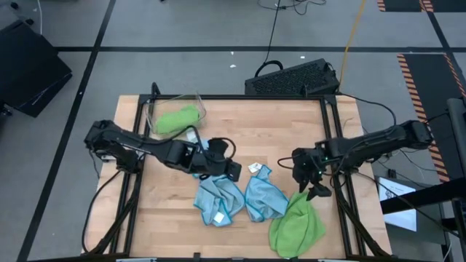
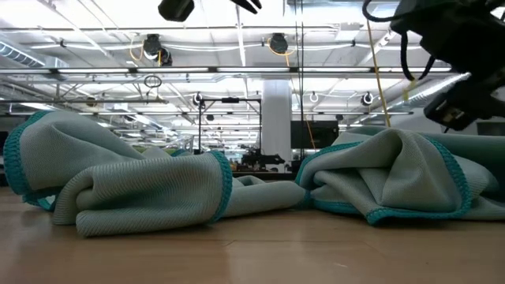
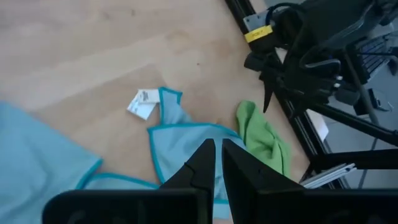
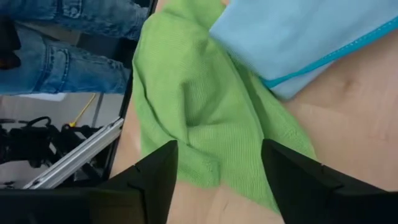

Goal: Fold microfiber towels
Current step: Fold the green microfiber cloth

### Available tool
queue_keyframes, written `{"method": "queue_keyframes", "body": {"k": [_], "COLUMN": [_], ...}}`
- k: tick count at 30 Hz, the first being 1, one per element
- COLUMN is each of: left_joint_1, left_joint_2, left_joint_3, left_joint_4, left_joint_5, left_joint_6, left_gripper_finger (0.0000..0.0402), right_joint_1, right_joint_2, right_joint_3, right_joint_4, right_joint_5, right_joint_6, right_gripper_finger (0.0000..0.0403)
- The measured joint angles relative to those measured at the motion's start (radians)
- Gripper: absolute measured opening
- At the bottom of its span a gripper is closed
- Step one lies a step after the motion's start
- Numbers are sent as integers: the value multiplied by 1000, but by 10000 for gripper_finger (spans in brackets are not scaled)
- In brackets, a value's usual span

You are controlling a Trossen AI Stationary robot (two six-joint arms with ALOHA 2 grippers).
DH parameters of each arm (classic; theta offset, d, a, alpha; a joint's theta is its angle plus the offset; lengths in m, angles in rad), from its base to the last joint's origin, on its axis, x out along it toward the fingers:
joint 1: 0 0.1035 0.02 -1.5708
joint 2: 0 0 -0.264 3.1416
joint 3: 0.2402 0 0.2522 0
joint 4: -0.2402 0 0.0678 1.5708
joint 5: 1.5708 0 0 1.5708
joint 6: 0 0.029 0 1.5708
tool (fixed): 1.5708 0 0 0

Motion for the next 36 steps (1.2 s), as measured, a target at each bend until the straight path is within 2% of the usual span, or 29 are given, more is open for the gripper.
{"method": "queue_keyframes", "body": {"k": [12,22,26,30,33,36], "left_joint_1": [-13,12,16,19,19,19], "left_joint_2": [4,4,4,4,4,4], "left_joint_3": [0,0,0,0,-1,-1], "left_joint_4": [8,22,37,37,37,36], "left_joint_5": [-5,-4,-4,-4,-5,-7], "left_joint_6": [-40,4,26,33,37,37], "left_gripper_finger": [30,30,31,31,30,31], "right_joint_1": [14,14,14,14,19,43], "right_joint_2": [17,92,151,205,230,242], "right_joint_3": [-155,-207,-210,-209,-209,-209], "right_joint_4": [280,342,351,394,433,463], "right_joint_5": [32,33,78,50,43,51], "right_joint_6": [140,144,139,126,118,108], "right_gripper_finger": [177,169,169,167,151,118]}}
